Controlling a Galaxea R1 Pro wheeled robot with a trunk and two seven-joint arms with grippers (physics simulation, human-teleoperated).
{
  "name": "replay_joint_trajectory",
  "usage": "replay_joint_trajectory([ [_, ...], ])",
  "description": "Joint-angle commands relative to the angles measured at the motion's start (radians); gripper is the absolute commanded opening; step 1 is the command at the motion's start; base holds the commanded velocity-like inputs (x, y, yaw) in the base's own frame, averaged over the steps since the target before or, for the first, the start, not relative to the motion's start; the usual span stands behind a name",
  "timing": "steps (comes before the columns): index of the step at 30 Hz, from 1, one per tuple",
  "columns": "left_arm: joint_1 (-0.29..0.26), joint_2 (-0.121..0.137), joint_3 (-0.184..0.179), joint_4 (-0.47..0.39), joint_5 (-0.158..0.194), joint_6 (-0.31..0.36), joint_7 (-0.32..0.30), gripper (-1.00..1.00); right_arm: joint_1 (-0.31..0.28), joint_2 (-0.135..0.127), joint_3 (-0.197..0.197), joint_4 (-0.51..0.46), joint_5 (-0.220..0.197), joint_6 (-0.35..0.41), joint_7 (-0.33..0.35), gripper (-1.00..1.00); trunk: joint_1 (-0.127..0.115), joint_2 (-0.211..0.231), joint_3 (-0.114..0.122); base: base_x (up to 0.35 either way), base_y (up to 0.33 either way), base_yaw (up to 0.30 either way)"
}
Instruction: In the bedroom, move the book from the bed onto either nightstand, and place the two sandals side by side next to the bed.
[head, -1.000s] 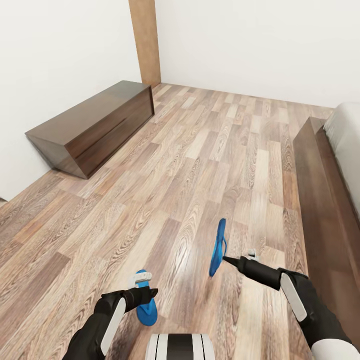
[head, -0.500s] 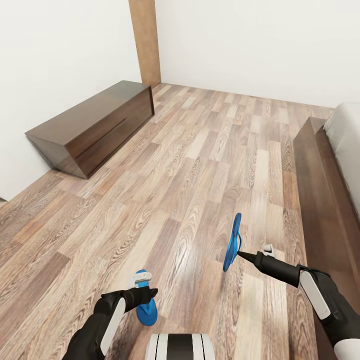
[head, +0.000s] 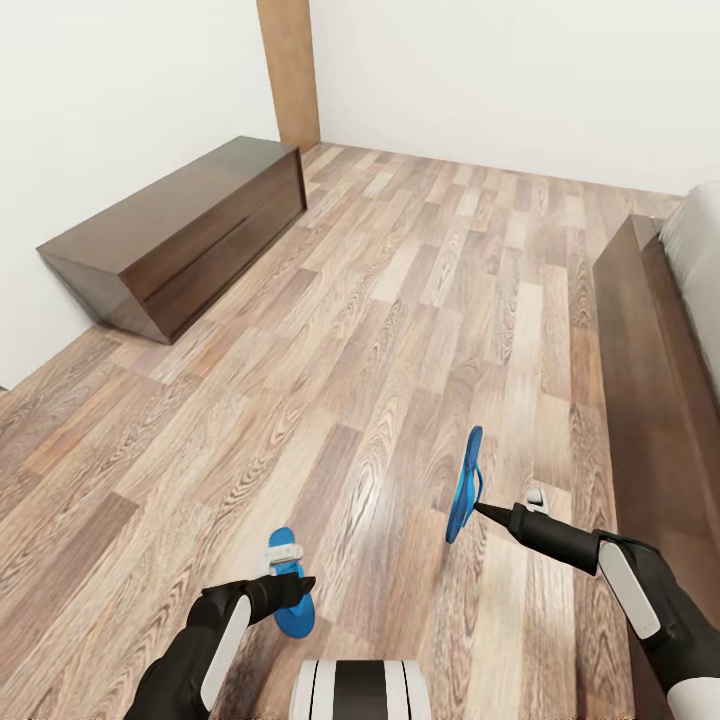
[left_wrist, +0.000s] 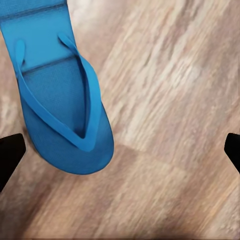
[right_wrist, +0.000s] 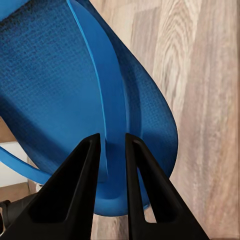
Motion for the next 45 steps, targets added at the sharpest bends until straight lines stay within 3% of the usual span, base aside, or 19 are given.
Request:
replay_joint_trajectory([
  [1,0.0,0.0,0.001,-0.001,0.003,0.005,-0.001,1.0,-0.001,0.0,-0.001,0.0,-0.003,0.005,0.003,-1.0,0.0,-0.001,-0.005,0.0,0.0,0.0],
  [18,0.0,0.002,0.002,-0.004,0.001,0.001,0.001,1.0,-0.001,0.002,0.004,0.0,-0.002,0.005,0.002,-1.0,0.008,-0.004,-0.07,0.0,0.0,0.0],
  [22,-0.001,0.003,0.004,-0.087,-0.003,0.001,0.01,1.0,-0.001,0.002,0.004,0.0,-0.002,0.005,0.002,-1.0,0.008,-0.004,-0.07,0.0,0.0,0.0],
  [25,-0.001,0.003,0.004,-0.166,-0.005,0.002,0.065,1.0,-0.001,0.002,0.004,0.0,-0.002,0.005,0.002,-1.0,0.008,-0.004,-0.07,0.0,0.0,0.0],
  [28,-0.002,-0.001,0.0,-0.229,0.0,0.002,0.236,1.0,-0.001,0.002,0.004,0.0,-0.002,0.005,0.002,-1.0,0.008,-0.004,-0.07,0.0,0.0,0.0],
  [31,-0.002,-0.008,-0.004,-0.237,0.005,0.002,0.304,1.0,-0.001,0.002,0.004,0.0,-0.002,0.005,0.002,-1.0,0.008,-0.004,-0.07,0.0,0.0,0.0],
  [34,-0.002,-0.011,-0.007,-0.231,0.008,0.001,0.32,1.0,-0.001,0.002,0.004,0.0,-0.002,0.005,0.002,-1.0,0.008,-0.004,-0.07,0.0,0.0,0.0],
  [42,-0.002,-0.024,-0.007,-0.176,0.008,-0.002,0.325,1.0,-0.001,0.002,0.004,0.0,-0.002,0.005,0.002,-1.0,0.011,-0.006,-0.101,0.0,0.0,0.0],
  [45,-0.002,-0.024,-0.007,-0.176,0.034,0.0,0.303,1.0,-0.001,0.002,0.004,0.0,-0.002,0.005,0.002,-1.0,0.012,-0.007,-0.105,0.0,0.0,0.0],
])
